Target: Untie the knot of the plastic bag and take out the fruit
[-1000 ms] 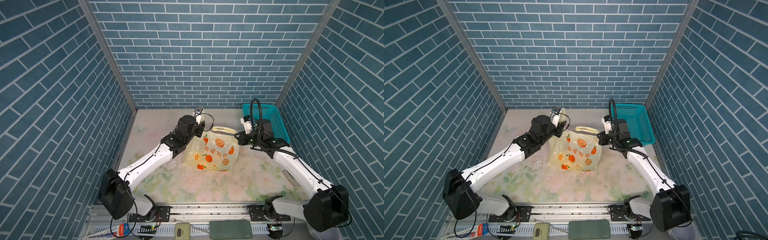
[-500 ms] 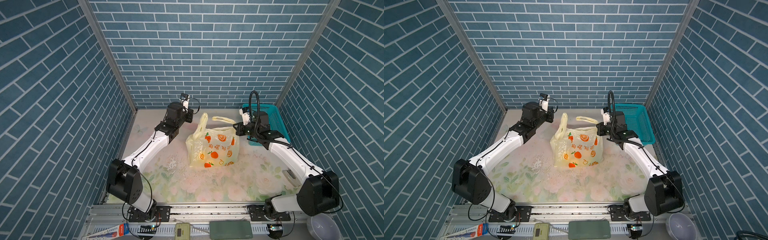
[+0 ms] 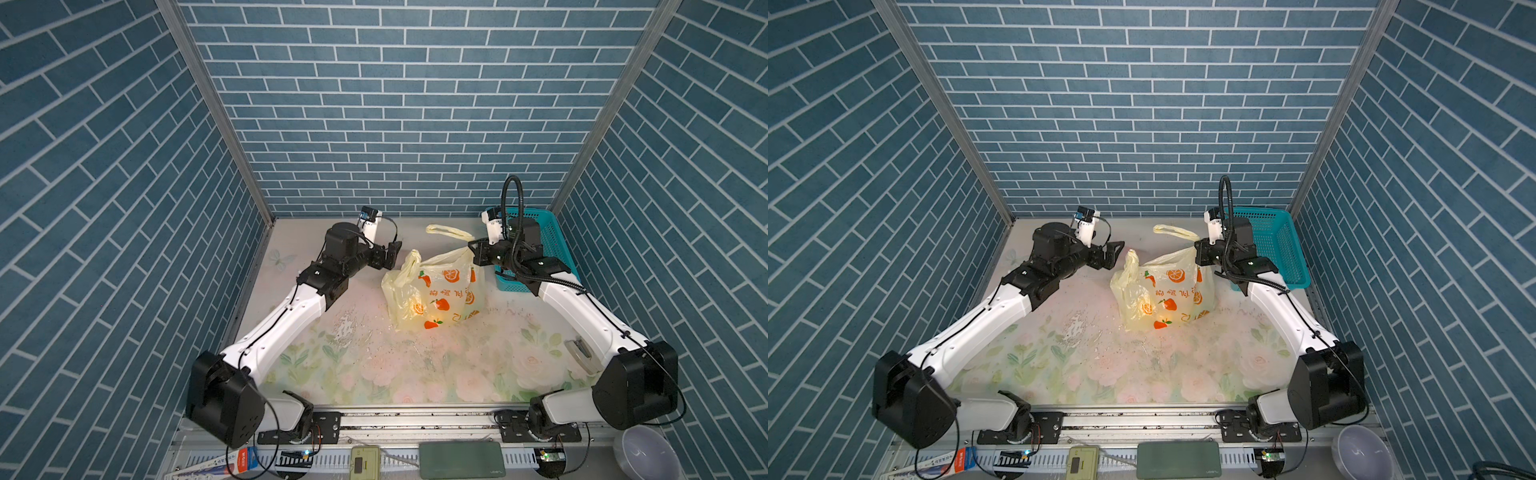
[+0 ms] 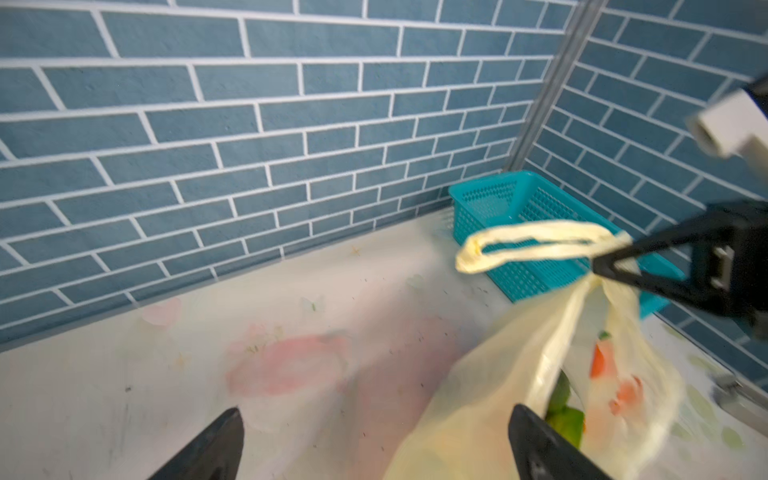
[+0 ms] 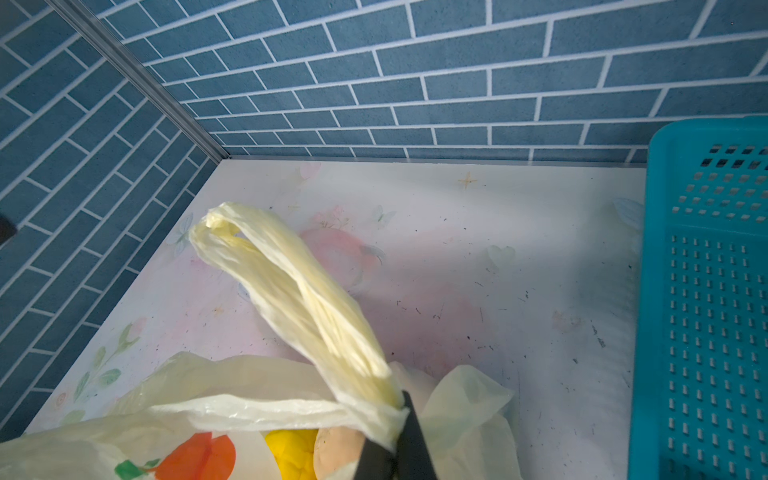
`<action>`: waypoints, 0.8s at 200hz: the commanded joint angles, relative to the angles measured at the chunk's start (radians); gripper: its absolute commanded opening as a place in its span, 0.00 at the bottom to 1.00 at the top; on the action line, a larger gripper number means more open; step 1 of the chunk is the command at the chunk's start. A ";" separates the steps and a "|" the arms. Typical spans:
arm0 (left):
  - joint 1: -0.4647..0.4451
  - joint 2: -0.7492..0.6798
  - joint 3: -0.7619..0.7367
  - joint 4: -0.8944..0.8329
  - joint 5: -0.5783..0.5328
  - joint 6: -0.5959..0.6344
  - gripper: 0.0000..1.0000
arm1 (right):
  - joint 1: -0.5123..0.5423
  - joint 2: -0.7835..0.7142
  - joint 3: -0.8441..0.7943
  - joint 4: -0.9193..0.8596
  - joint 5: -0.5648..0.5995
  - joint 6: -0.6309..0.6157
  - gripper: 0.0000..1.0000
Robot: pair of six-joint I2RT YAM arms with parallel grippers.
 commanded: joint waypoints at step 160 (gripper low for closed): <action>-0.220 0.075 -0.018 0.153 -0.378 -0.009 0.19 | 0.000 -0.063 -0.043 0.006 -0.028 0.048 0.00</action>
